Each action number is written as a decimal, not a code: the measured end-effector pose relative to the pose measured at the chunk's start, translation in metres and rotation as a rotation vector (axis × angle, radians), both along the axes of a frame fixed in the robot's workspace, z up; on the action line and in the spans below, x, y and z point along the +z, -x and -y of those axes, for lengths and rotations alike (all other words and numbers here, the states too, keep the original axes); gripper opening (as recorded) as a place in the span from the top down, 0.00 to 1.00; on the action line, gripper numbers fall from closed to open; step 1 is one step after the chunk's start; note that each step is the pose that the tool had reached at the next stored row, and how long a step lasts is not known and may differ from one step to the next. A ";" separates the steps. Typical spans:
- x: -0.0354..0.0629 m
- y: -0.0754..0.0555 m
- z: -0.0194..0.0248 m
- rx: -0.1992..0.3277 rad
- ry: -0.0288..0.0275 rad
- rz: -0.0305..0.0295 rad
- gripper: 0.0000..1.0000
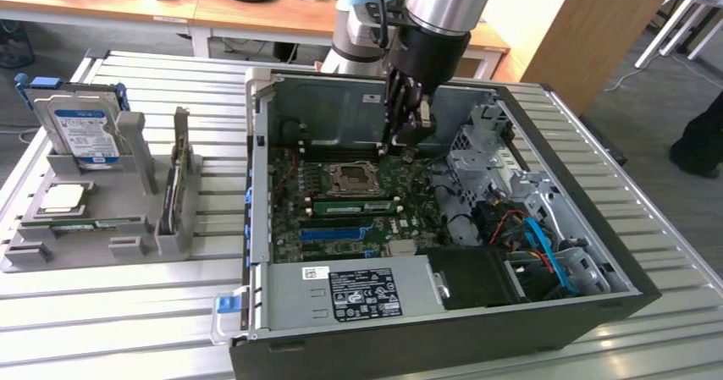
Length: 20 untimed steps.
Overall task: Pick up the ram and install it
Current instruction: 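Press down the ram until it locks into place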
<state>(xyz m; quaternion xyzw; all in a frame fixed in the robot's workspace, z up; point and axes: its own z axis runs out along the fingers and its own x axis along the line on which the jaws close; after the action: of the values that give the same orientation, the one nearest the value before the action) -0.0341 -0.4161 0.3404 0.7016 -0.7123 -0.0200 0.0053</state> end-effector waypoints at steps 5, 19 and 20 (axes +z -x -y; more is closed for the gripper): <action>0.0000 0.000 0.0000 0.000 -0.0001 0.0005 0.89; 0.0000 -0.017 0.0009 0.001 -0.0001 0.0006 0.89; -0.0001 -0.019 0.0009 0.001 -0.0002 0.0005 0.89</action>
<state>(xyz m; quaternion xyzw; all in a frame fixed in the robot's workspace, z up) -0.0150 -0.4170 0.3403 0.7018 -0.7120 -0.0198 0.0050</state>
